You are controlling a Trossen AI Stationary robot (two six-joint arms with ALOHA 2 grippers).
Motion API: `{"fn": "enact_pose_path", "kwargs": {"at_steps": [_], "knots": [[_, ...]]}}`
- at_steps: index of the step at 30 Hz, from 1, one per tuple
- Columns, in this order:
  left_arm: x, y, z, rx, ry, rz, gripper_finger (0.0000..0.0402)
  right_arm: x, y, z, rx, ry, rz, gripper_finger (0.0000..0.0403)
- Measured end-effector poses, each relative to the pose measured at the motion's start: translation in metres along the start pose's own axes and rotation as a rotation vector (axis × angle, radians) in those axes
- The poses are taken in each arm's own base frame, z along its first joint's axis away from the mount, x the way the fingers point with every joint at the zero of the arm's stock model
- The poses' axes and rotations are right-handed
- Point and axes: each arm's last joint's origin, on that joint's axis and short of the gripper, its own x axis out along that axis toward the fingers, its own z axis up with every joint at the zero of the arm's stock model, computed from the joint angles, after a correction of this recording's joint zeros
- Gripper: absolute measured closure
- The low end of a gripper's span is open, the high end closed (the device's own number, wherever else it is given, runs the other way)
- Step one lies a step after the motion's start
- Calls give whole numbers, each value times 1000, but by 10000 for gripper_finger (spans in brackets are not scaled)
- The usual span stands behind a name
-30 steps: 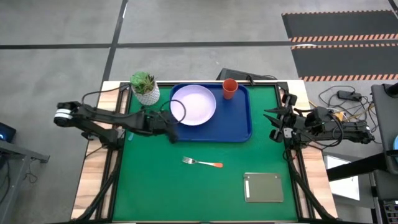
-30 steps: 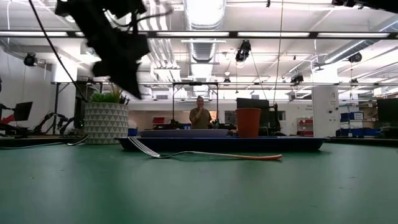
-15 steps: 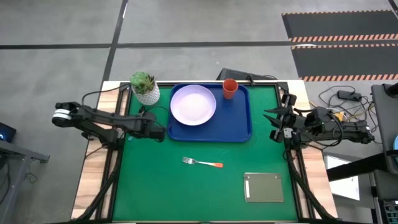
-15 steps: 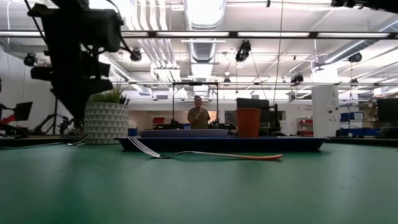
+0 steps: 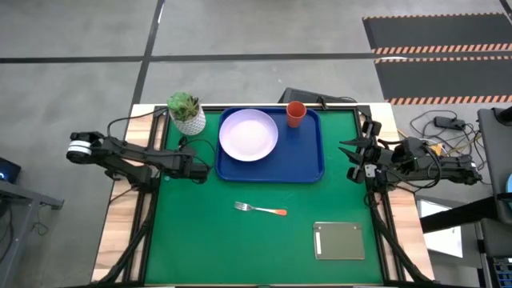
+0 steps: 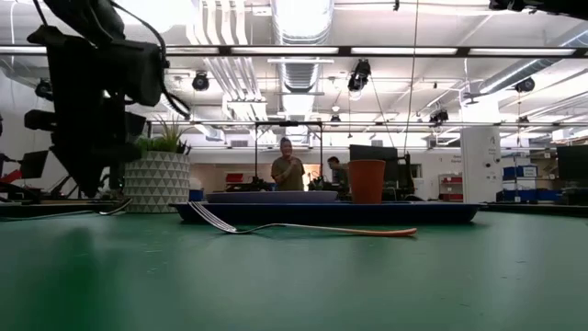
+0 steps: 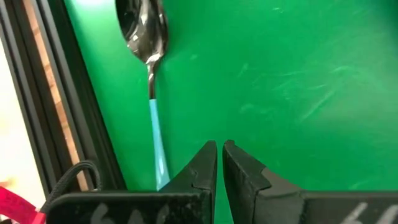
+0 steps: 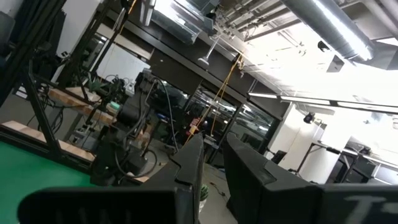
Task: Pick and place plate/cup/fork/spoon on tray
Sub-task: Put the blue spoon on the right side of the blue serving tray
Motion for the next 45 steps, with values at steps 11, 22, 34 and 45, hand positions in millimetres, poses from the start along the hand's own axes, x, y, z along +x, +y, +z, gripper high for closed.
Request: {"fn": "enact_pose_path", "kwargs": {"at_steps": [11, 22, 34, 45], "knots": [[11, 9, -1, -20, 27, 55, 393, 0, 0, 0, 0, 3, 2, 351], [24, 18, -2, -84, -1, 137, 393, 0, 0, 0, 0, 4, 2, 351], [30, 24, 2, -119, -35, 182, 391, 0, 0, 0, -1, 4, 3, 351], [41, 27, -5, -161, -38, 185, 288, 0, 0, 0, -1, 4, 3, 351]]}}
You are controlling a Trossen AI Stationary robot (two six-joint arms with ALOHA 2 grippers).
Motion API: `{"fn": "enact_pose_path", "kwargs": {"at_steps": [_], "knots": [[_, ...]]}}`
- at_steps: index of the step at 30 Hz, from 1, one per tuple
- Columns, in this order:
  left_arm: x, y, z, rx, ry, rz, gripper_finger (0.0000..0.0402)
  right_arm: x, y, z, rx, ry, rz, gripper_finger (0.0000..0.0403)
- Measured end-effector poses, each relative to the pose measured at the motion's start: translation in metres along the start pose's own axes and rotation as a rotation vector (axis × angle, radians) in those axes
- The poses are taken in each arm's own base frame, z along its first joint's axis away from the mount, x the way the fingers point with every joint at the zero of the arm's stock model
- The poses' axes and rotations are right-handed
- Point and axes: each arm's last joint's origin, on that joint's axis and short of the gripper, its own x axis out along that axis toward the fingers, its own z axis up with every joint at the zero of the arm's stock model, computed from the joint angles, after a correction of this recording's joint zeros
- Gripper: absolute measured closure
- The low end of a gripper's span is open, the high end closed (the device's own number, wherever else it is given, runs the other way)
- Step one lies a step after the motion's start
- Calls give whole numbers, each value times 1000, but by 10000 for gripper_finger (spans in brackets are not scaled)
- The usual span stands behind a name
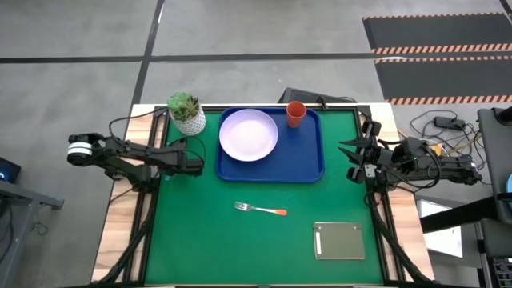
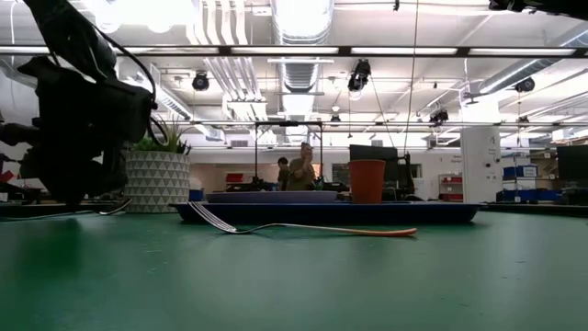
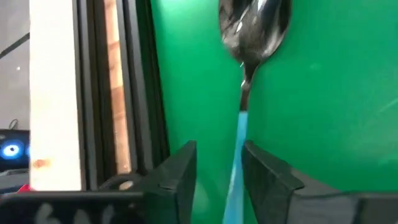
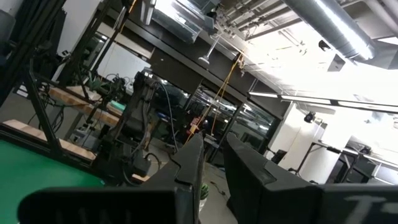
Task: Pick and place plate/cup/fork/spoon on tray
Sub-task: Put the blue spoon on the right side of the blue serving tray
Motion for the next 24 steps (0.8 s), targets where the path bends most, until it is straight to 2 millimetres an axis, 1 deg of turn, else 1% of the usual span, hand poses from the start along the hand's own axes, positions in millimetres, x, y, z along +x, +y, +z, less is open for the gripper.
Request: {"fn": "enact_pose_path", "kwargs": {"at_steps": [4, 10, 15, 17, 19, 24], "knots": [[1, -1, 2, -13, -49, -2, 269, 0, 0, 0, 0, 0, 0, 351], [10, -6, -2, -64, -111, -55, 267, 0, 0, 0, 0, 0, 0, 351], [20, -2, -9, -68, -139, -44, 271, 0, 0, 0, 0, 0, 0, 351], [22, -2, -11, -71, -145, -45, 283, 0, 0, 0, 0, 0, 0, 351], [23, -1, -12, -72, -143, -48, 303, 0, 0, 0, 0, 0, 0, 351], [24, -3, -12, -77, -145, -61, 375, 0, 0, 0, 0, 0, 0, 351]]}}
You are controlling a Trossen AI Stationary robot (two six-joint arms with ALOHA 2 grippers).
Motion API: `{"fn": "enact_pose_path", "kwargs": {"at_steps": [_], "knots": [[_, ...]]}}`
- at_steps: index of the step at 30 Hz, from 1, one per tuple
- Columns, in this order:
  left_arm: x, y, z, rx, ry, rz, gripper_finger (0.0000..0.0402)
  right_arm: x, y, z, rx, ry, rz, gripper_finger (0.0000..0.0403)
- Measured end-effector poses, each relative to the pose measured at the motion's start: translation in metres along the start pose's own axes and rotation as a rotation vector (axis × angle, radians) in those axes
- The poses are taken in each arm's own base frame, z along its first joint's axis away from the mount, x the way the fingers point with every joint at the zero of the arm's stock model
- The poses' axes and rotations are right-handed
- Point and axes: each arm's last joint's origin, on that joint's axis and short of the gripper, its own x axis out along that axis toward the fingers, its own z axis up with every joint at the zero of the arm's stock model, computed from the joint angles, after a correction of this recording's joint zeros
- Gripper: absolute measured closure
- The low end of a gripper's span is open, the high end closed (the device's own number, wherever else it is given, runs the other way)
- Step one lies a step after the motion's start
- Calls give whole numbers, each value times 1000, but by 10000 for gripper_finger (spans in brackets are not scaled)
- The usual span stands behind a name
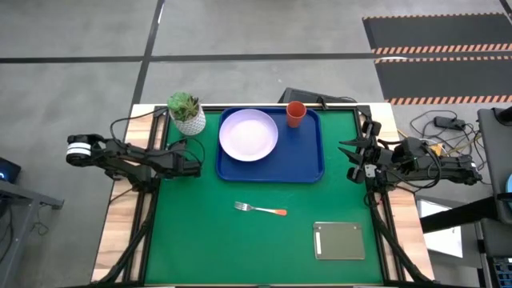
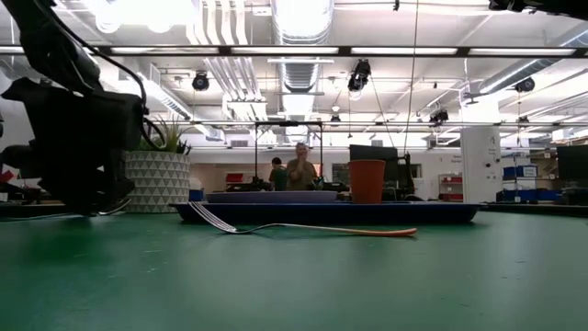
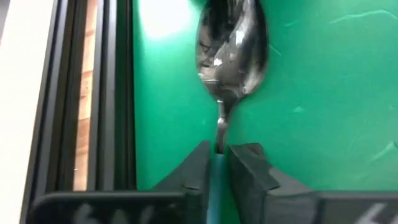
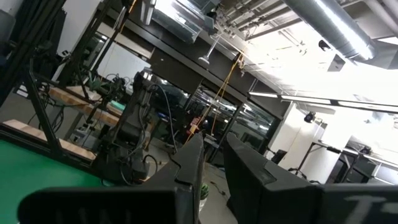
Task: Pick and place plate/cup/fork/spoon on tray
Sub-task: Put the blue spoon on the right side of the blue serving tray
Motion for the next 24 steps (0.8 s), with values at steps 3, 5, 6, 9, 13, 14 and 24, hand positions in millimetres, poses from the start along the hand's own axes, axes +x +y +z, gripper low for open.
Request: {"fn": "enact_pose_path", "kwargs": {"at_steps": [3, 5, 6, 9, 13, 14, 24], "knots": [[-1, -1, 1, -3, 2, -5, 394, 0, 0, 0, 0, 0, 0, 351], [-2, -1, 2, -2, 6, -6, 395, 0, 0, 0, 0, 1, 0, 351], [-2, -2, 2, -1, 14, -8, 396, 0, 0, 0, 0, 1, 0, 351], [-8, -4, 6, -7, 51, -35, 398, 0, 0, 0, 0, 1, 1, 351], [-25, -10, 16, 10, 70, -83, 399, 0, 0, 0, 4, 4, 3, 351], [-31, -11, 19, 14, 64, -96, 400, 0, 0, 0, 7, 5, 3, 351], [-109, -31, 42, 81, -105, -382, 401, 0, 0, -1, 14, 6, 4, 351]]}}
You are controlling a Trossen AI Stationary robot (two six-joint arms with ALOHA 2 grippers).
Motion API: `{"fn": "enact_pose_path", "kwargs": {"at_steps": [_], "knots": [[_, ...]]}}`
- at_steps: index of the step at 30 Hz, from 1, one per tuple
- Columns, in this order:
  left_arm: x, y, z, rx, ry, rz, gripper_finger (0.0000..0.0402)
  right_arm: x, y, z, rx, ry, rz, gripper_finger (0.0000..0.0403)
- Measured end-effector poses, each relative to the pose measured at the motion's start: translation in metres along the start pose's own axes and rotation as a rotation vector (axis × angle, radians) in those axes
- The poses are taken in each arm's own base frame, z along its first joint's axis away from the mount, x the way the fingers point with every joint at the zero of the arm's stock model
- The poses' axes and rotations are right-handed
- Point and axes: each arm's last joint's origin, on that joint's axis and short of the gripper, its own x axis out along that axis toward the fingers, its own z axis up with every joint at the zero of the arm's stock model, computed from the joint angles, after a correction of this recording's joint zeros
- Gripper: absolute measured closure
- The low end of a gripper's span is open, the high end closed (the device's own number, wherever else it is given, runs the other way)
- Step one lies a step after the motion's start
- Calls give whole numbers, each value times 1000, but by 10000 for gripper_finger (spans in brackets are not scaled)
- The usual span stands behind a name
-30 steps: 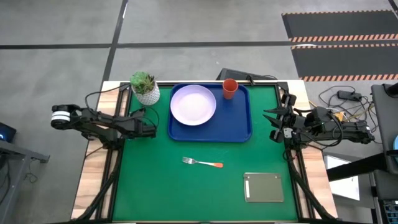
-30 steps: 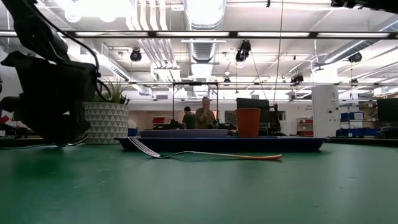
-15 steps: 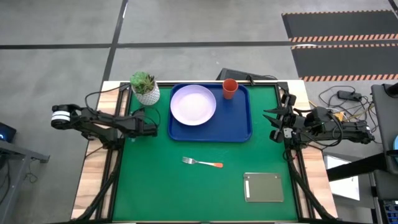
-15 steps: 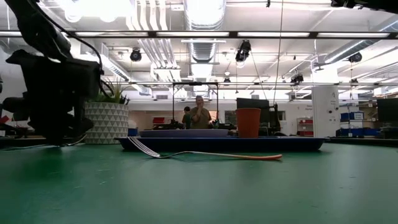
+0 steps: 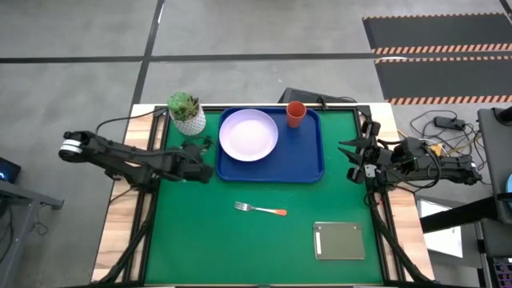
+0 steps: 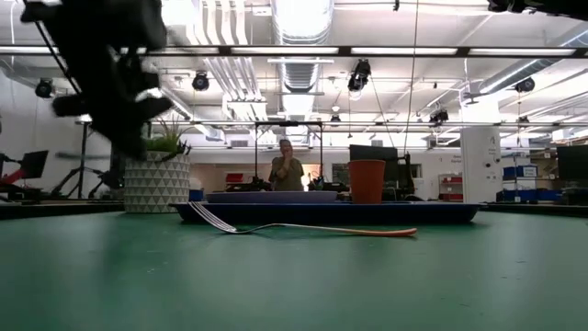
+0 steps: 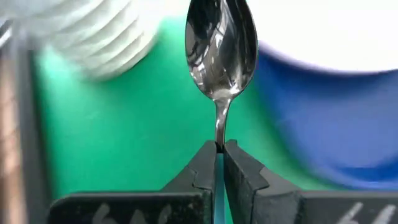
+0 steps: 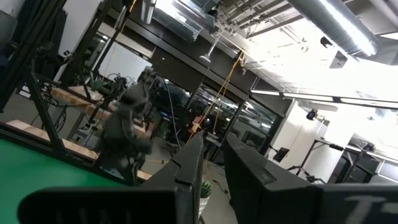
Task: Pick and place plate/cup/fork/spoon on tray
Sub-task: Put the blue spoon on the right side of the blue serving tray
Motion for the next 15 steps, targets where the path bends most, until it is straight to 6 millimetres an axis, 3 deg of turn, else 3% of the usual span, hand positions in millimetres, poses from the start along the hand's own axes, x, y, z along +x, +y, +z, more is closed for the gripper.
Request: {"fn": "enact_pose_path", "kwargs": {"at_steps": [3, 8, 11, 15], "knots": [[-25, -30, 9, 94, -179, -206, 401, 0, 0, 0, 0, 0, 0, 351], [-72, -84, 19, 331, -618, -559, 401, 0, 0, 1, 10, -8, -4, 351], [-90, -102, 20, 406, -823, -621, 401, 0, 0, 1, 21, -8, -3, 351], [-92, -111, 19, 470, -918, -598, 401, 0, 0, 1, 46, -7, -2, 351]]}}
